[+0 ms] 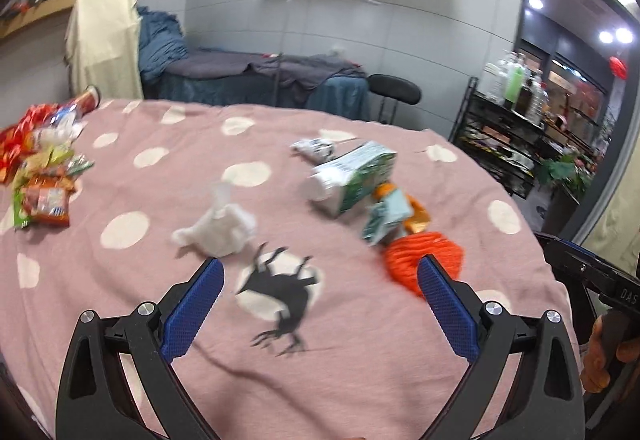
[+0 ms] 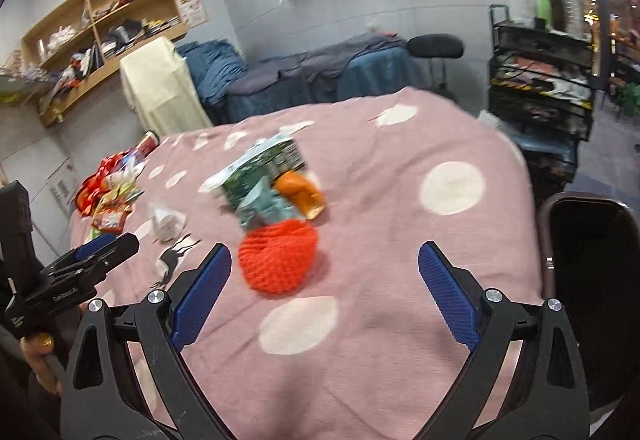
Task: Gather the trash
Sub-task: 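Grasp the white tissue with the left tool while the right tool grasps the orange net, then carry the tissue and orange net with both tools over the bin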
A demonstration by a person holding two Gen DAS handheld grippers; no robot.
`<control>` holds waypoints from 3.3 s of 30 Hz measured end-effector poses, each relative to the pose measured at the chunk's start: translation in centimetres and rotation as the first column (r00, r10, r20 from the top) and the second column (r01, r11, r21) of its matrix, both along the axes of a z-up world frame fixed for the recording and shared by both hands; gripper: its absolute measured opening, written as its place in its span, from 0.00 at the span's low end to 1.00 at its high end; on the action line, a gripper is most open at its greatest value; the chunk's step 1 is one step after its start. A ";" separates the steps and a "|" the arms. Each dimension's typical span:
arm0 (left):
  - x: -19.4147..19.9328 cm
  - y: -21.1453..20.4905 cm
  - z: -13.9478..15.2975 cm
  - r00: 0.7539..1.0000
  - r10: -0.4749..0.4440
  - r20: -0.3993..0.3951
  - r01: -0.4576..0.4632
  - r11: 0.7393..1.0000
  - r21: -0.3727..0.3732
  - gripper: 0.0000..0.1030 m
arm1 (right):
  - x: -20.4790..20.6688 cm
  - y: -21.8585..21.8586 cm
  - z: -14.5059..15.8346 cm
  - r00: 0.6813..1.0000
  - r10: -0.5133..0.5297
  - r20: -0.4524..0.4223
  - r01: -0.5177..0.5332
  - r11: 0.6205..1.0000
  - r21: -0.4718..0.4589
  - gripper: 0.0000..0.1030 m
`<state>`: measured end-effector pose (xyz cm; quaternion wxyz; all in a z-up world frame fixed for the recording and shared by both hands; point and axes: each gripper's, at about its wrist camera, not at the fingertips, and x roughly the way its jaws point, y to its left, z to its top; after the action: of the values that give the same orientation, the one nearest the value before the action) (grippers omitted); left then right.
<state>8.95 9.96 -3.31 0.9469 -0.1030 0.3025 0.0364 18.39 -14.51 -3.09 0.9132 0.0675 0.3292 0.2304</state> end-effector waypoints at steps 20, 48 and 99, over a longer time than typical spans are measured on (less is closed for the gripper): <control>6.5 6.9 -3.0 0.983 0.026 -0.181 -0.020 0.999 0.036 0.91 | 6.8 10.0 -5.6 0.942 0.144 -0.305 -0.209 0.959 -0.192 0.85; 2.2 2.1 0.0 0.998 -0.053 -0.028 0.052 0.998 -0.032 0.21 | 2.6 4.1 -1.7 0.987 0.088 -0.132 -0.095 0.994 -0.048 0.24; 4.4 -20.0 1.6 0.840 -0.540 0.044 0.542 0.836 -0.085 0.21 | -3.0 -19.4 -4.3 0.856 -0.514 -0.063 0.515 0.857 0.007 0.24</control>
<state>13.31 -10.02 -1.69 0.9154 -0.0580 0.3120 -0.2476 15.34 -33.94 -7.37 0.9307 0.1705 0.3231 -0.0201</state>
